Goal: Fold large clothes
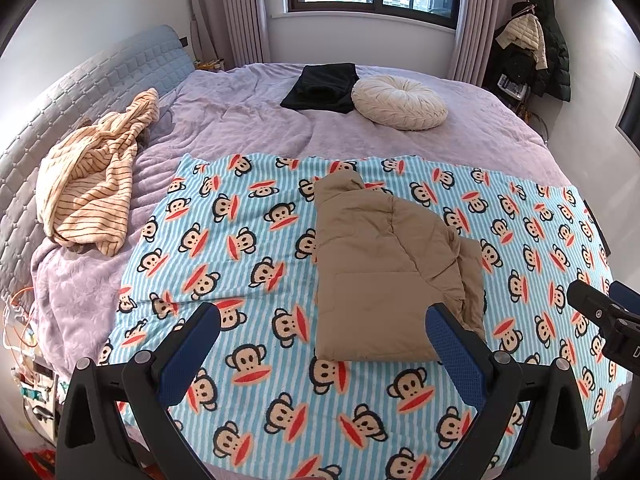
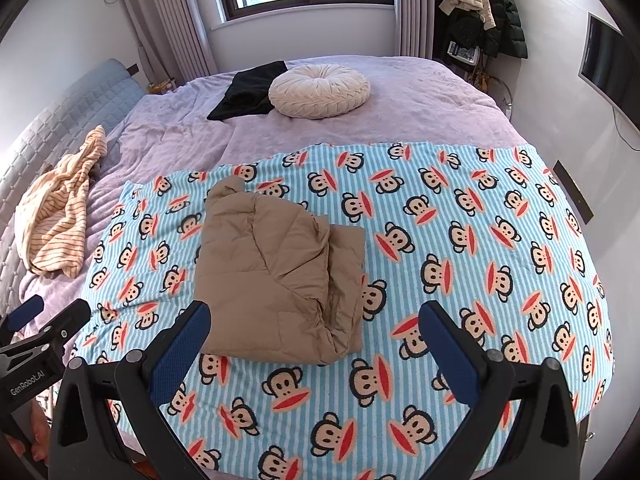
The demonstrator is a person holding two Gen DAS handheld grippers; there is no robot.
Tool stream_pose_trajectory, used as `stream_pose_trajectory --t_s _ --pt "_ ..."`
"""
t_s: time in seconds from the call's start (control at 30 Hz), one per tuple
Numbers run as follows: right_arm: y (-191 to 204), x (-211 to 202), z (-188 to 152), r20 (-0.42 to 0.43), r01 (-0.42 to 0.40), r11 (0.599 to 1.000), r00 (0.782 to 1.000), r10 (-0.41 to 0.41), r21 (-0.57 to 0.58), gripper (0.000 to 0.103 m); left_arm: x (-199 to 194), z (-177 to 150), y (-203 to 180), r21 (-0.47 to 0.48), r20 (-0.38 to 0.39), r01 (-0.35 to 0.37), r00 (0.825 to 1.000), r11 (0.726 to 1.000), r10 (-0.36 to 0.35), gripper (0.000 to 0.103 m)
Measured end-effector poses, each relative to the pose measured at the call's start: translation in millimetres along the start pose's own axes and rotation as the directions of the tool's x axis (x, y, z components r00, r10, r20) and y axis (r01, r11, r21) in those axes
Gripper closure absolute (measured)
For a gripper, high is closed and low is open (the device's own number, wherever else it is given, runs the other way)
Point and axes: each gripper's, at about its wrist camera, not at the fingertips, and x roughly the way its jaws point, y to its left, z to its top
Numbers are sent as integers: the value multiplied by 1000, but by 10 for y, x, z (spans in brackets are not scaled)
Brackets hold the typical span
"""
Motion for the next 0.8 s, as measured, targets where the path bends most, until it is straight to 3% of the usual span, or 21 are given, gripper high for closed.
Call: stream_pose_trajectory --t_s 0.8 --pt "-4 -3 -12 3 6 1000 1000 -6 2 0 15 28 -3 3 -1 0 1000 1000 0 1"
